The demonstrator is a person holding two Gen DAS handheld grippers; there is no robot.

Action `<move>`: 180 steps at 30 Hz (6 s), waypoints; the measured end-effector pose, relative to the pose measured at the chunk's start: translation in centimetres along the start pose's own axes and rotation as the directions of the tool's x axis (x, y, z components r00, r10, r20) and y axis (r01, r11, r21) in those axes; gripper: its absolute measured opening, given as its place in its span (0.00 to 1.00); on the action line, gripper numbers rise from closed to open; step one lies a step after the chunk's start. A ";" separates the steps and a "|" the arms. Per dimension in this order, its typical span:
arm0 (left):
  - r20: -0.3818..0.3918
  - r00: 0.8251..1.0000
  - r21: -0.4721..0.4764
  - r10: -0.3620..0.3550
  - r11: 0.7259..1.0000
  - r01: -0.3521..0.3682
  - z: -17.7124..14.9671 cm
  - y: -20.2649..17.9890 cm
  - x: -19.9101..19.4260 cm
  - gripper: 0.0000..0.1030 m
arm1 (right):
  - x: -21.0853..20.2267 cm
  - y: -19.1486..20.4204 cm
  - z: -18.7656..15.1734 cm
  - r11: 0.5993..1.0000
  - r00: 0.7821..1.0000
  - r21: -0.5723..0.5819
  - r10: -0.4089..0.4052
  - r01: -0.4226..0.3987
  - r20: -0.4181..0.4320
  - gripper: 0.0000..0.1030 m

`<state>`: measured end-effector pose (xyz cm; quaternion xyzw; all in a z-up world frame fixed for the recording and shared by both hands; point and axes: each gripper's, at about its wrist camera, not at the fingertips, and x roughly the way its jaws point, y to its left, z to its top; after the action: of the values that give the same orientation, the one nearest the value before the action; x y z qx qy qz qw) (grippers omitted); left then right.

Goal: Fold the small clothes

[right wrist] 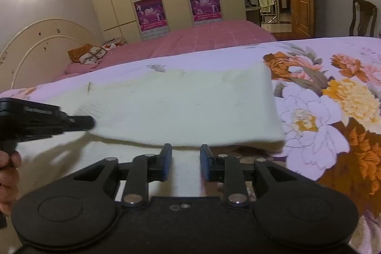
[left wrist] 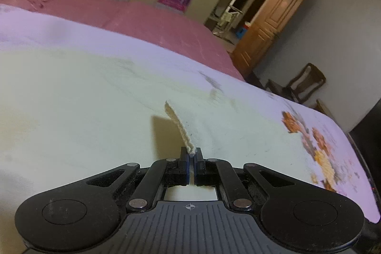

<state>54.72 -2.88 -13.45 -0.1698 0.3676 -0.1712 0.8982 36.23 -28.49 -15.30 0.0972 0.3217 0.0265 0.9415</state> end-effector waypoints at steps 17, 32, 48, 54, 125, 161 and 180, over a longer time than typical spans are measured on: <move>0.019 0.992 -0.036 0.122 0.992 -0.121 0.0 8.5 -2.9 0.03 | 1.1 -2.0 -0.1 0.961 0.998 0.269 0.063 -0.060 -0.002 0.47; 0.049 0.988 -0.086 0.147 0.986 -0.143 -0.4 12.0 -3.8 0.03 | 1.4 -4.1 0.0 0.865 0.988 0.478 0.145 -0.152 0.052 0.45; 0.064 0.983 -0.053 0.173 0.984 -0.170 -1.1 11.6 -3.8 0.03 | 2.8 -4.6 0.5 0.865 0.992 0.486 0.124 -0.125 0.035 0.14; 0.096 0.979 -0.068 0.179 0.983 -0.173 -1.5 11.7 -4.2 0.03 | 3.1 -4.0 0.5 0.919 0.998 0.391 0.066 -0.054 -0.016 0.09; 0.317 0.794 -0.722 0.519 0.675 -0.153 -8.8 33.9 -23.5 0.68 | 1.6 2.6 1.5 0.999 0.998 -0.022 0.043 -0.044 -0.040 0.39; 0.292 0.949 -0.054 0.119 0.993 -0.108 2.4 10.3 -6.3 0.02 | 0.5 -0.1 2.2 0.997 0.999 0.060 0.038 -0.038 -0.002 0.39; 0.064 0.998 0.319 0.006 0.947 -0.026 -2.7 -7.2 1.4 0.53 | 0.6 -2.5 2.3 0.967 0.995 0.238 0.097 -0.095 0.003 0.43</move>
<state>52.46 -10.29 -13.01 -0.0243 0.3084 -0.2159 0.9261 38.05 -31.27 -14.36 0.2244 0.3215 0.0338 0.9193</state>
